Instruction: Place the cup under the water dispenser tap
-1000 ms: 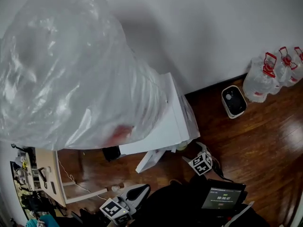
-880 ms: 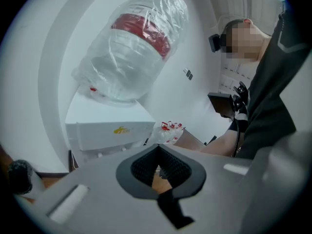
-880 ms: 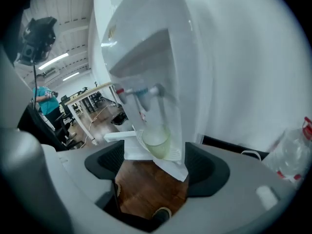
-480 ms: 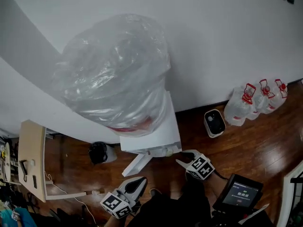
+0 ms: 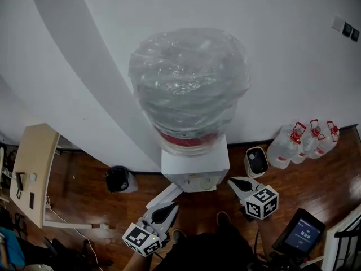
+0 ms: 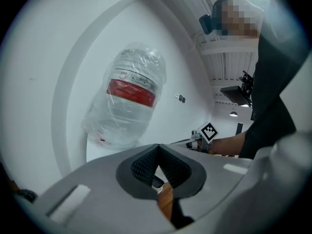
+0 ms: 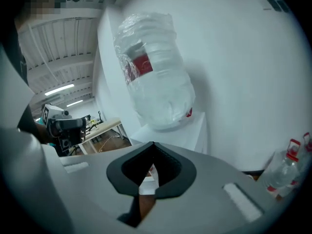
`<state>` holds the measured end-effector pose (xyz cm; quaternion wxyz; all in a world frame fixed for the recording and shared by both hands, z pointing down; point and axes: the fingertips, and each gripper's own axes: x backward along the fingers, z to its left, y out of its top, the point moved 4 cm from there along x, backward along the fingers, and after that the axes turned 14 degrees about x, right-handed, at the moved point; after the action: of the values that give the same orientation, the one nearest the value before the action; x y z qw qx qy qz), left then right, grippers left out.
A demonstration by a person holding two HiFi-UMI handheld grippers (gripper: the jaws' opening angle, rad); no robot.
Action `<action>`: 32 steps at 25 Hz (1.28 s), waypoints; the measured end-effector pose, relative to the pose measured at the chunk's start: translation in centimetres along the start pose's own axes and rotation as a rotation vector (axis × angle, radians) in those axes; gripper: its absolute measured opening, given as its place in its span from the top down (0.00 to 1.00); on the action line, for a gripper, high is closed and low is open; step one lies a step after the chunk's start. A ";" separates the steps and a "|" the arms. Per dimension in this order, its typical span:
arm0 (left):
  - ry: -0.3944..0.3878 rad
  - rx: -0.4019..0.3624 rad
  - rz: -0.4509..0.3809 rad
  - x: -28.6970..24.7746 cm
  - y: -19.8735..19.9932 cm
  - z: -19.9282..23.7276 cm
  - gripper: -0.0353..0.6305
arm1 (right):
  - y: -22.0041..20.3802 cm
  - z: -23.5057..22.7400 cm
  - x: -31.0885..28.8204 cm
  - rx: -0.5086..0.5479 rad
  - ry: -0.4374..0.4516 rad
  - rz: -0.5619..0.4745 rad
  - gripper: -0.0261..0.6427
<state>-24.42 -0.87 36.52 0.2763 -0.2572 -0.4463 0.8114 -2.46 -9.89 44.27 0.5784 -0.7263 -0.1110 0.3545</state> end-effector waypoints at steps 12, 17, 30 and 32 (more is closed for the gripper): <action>-0.012 0.037 -0.083 2.6 3.2 1.3 0.95 | 6.8 2.8 2.6 0.107 -0.060 -0.084 0.96; -0.006 0.039 -0.086 2.6 3.2 1.5 0.95 | 7.3 3.2 3.1 0.130 -0.074 -0.092 0.96; -0.007 0.036 -0.075 3.1 2.9 1.3 0.95 | 7.5 3.7 3.8 0.134 -0.089 -0.103 0.96; -0.004 0.037 -0.070 3.2 2.7 1.2 0.95 | 7.3 3.8 3.8 0.134 -0.089 -0.101 0.96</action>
<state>-28.10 -0.63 34.26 0.3084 -0.2345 -0.4405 0.8099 -3.97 -7.06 35.75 0.6372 -0.6631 -0.1489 0.3635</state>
